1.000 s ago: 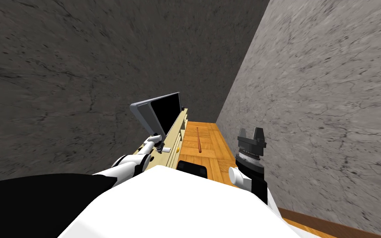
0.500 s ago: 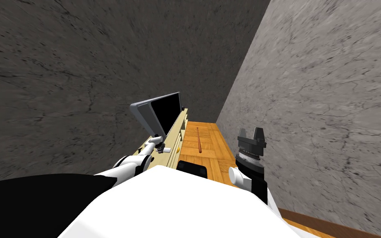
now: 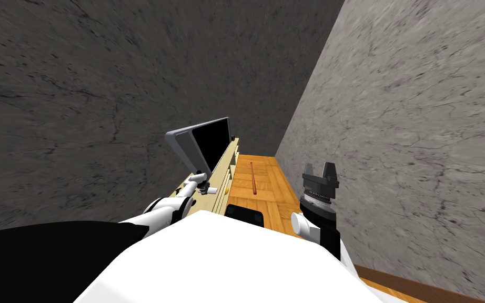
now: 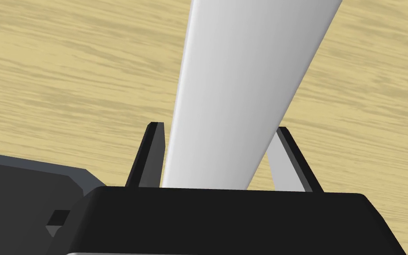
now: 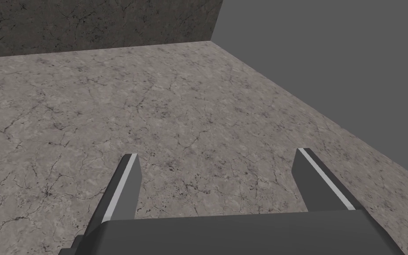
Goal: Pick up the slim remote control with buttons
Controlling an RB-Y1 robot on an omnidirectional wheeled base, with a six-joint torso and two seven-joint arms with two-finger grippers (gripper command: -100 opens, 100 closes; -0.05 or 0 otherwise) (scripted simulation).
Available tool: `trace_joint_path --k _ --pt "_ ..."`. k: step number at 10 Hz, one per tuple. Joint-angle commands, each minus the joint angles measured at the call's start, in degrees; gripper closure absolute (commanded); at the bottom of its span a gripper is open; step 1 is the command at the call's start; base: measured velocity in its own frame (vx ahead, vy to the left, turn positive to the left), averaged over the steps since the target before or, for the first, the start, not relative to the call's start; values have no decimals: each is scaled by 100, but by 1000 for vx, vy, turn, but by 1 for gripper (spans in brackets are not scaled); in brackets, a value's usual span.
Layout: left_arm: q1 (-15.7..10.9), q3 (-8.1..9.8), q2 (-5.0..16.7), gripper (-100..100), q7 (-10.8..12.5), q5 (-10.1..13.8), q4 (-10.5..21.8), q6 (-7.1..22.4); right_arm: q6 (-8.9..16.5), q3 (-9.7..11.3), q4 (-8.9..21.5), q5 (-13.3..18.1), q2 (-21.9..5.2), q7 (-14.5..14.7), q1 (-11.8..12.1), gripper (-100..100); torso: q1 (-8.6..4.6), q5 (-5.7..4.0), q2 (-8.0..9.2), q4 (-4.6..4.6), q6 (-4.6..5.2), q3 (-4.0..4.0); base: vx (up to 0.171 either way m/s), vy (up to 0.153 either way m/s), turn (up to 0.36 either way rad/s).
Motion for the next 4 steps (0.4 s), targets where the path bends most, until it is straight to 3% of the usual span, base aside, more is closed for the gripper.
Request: trace_joint_path --k 1,3,4 --pt "-4 33 74 100 -10 25 -156 188 0 0 0 0 0 0 0 0 0 0 0 0 0 0 -13 -33 8" --pt "23 42 85 100 -7 29 -233 227 0 0 0 0 0 0 0 0 -11 -3 6 2 2 4 -12 -26 6" --pt "23 44 89 0 -2 30 -252 258 0 0 0 0 0 0 0 0 -5 0 4 0 2 2 0 0 0"
